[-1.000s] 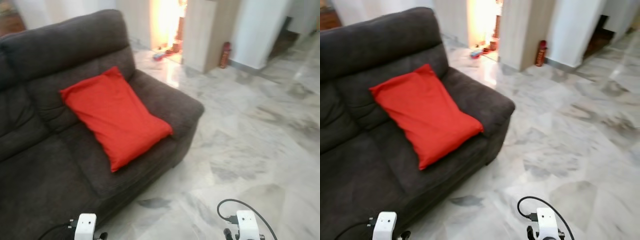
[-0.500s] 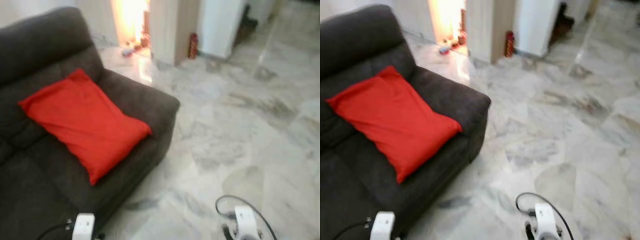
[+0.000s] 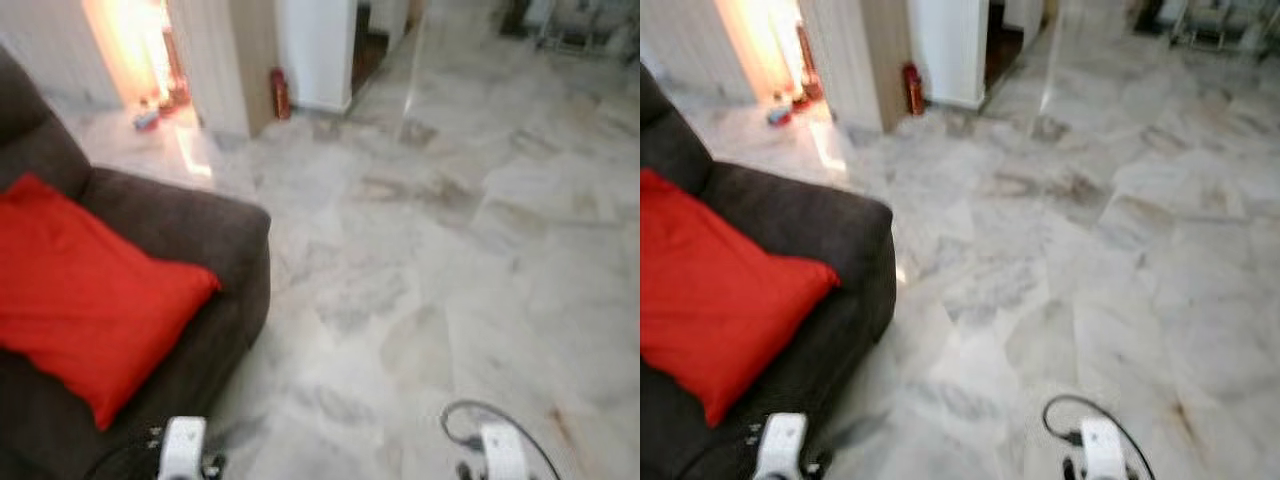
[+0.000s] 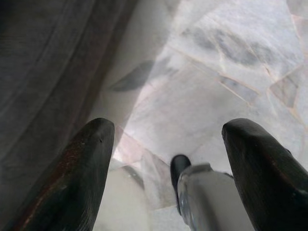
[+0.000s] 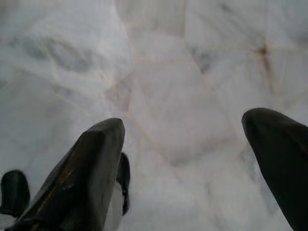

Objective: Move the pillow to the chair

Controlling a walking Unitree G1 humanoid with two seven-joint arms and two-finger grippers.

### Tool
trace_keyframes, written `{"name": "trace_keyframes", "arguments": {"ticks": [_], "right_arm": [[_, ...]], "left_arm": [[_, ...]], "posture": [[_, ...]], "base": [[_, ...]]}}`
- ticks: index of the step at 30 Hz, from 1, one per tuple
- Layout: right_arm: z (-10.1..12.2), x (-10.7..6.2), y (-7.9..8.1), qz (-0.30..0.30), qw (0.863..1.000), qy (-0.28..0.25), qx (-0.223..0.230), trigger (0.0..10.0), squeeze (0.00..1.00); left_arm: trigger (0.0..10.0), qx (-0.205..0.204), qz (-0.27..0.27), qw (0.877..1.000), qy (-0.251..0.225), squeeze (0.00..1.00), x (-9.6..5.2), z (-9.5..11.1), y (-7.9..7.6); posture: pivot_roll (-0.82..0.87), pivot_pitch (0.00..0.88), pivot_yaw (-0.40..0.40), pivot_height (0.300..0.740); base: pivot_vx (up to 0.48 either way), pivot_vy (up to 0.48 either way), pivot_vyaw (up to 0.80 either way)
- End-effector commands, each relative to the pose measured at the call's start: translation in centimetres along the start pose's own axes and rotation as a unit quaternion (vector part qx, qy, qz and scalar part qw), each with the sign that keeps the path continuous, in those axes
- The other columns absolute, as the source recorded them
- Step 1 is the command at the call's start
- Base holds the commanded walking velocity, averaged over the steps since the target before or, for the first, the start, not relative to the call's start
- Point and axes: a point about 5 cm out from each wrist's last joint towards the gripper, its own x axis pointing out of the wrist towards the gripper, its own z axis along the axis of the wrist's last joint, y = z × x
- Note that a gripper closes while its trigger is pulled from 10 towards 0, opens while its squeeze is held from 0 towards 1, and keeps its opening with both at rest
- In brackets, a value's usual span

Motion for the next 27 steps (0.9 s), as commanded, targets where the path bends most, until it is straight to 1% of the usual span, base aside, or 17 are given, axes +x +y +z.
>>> {"name": "trace_keyframes", "arguments": {"ticks": [1, 7, 23, 27], "right_arm": [[-0.08, 0.00, 0.28, 0.004, 1.000, 0.001, -0.002, 10.0, 0.00], [-0.09, -0.01, 0.40, 0.006, 1.000, 0.000, -0.001, 10.0, 0.00], [0.43, 0.07, 0.85, 0.017, 1.000, -0.013, 0.009, 10.0, 0.00], [0.39, 0.07, 0.84, 0.016, 1.000, -0.012, 0.016, 10.0, 0.00]], "left_arm": [[10.0, -0.002, 0.010, 1.000, 0.017, 0.00, -0.44, -1.17, 0.99], [10.0, -0.007, 0.010, 1.000, 0.019, 0.00, -0.46, -1.24, 1.09], [10.0, -0.014, 0.007, 1.000, 0.019, 0.00, -0.26, -0.88, 0.70], [10.0, -0.013, 0.007, 1.000, 0.019, 0.00, -0.22, -0.81, 0.60]], "posture": [[0.04, 0.000, 0.030, 0.740], [0.04, 0.000, 0.028, 0.740], [0.05, 0.000, 0.027, 0.740], [0.05, 0.000, 0.027, 0.740]], "base": [[0.000, 0.000, -0.77], [0.000, 0.000, -0.71], [0.000, 0.000, 0.00], [0.253, 0.000, 0.00]]}}
